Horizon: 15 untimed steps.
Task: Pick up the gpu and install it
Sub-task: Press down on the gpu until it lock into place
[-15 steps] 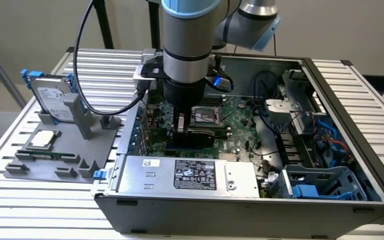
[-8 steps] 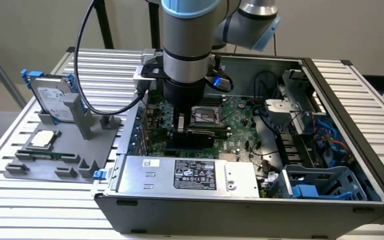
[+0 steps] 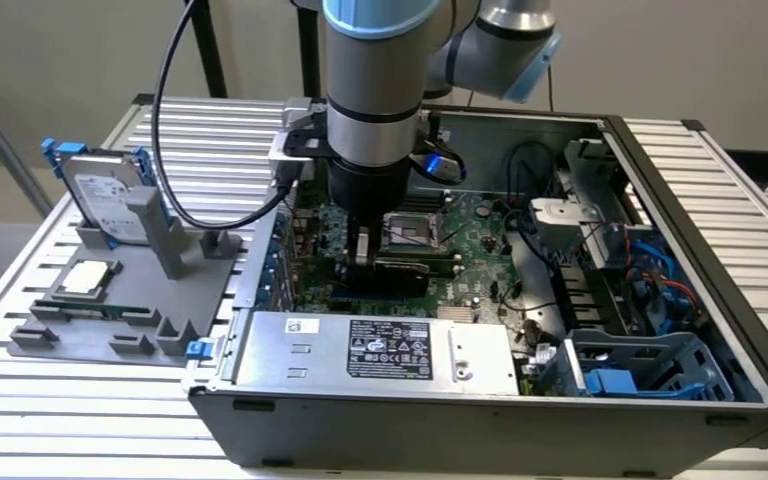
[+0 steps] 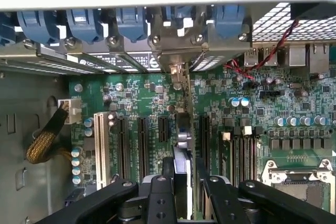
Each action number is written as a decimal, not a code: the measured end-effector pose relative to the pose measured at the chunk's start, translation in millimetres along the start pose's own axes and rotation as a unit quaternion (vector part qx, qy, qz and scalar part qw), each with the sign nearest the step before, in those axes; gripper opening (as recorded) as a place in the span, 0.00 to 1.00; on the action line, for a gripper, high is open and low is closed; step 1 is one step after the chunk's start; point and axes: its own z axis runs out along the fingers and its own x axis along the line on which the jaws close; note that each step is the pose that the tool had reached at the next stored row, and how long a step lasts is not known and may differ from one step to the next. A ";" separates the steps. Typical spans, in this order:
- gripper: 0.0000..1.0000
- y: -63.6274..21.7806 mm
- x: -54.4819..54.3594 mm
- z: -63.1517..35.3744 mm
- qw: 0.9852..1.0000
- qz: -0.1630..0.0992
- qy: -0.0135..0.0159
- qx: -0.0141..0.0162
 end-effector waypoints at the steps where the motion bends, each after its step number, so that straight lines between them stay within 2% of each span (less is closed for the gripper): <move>1: 0.00 0.0 -0.2 0.5 1.000 0.000 0.001 0.000; 5: 0.00 0.1 -0.4 1.1 1.000 0.000 0.001 0.000; 7: 0.00 0.3 -0.7 1.4 1.000 0.000 0.001 0.000; 8: 1.00 0.8 -1.2 1.5 1.000 0.000 -0.001 -0.002; 9: 1.00 0.9 -1.4 0.7 1.000 0.000 -0.003 -0.002; 11: 1.00 1.0 -0.8 -6.8 1.000 0.000 0.000 -0.003; 15: 1.00 1.4 -0.8 -24.9 1.000 0.000 0.000 -0.003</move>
